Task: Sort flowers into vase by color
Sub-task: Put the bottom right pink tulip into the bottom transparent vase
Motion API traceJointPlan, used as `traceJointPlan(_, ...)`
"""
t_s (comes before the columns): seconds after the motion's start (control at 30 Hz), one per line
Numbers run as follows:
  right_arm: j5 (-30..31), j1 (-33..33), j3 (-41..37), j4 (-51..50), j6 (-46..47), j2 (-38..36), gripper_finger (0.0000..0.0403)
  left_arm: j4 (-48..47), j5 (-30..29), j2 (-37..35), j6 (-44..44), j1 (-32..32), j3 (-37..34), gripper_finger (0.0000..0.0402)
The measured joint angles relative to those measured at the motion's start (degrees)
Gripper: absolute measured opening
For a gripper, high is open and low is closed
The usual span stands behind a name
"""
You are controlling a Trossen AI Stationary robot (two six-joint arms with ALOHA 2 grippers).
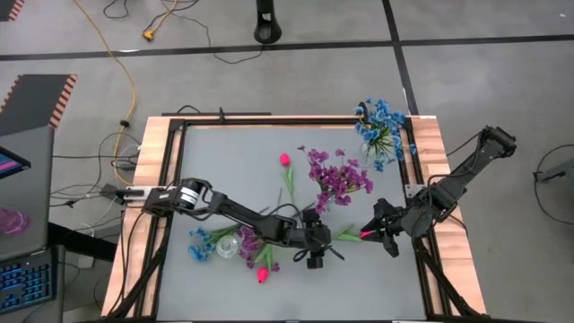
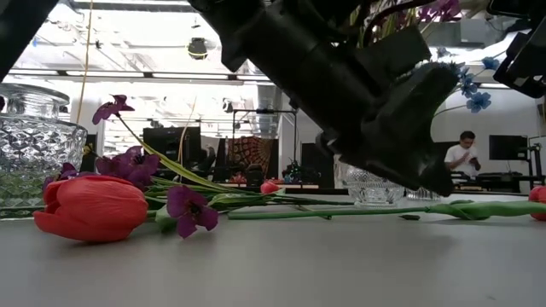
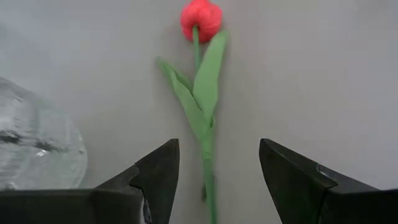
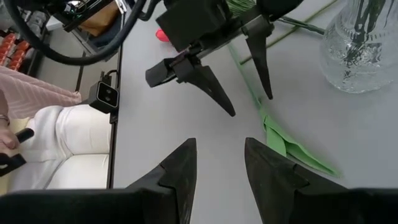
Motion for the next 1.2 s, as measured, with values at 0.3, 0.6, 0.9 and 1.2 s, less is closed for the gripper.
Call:
traceJointPlan(0.3,0.0,0.0,0.0,0.0,-0.2,0.0,0.0162,-0.1,1.1,0.0,-0.4,1.3,0.0,0.0210)
traceJointPlan(0.6,0.0,0.0,0.0,0.0,-0.4,0.0,0.0162,-3.8,1.5,0.0,-0.5,1.3,-0.1,0.0210)
traceJointPlan(0.9,0.0,0.0,0.0,0.0,-0.3,0.0,0.0162,-7.1,1.4,0.1,-0.9,1.4,-0.1,0.0210)
traceJointPlan(1.2,0.0,0.0,0.0,0.0,-0.3,0.0,0.0162,-5.3,3.4,2.3,-1.8,1.4,0.2,0.0164)
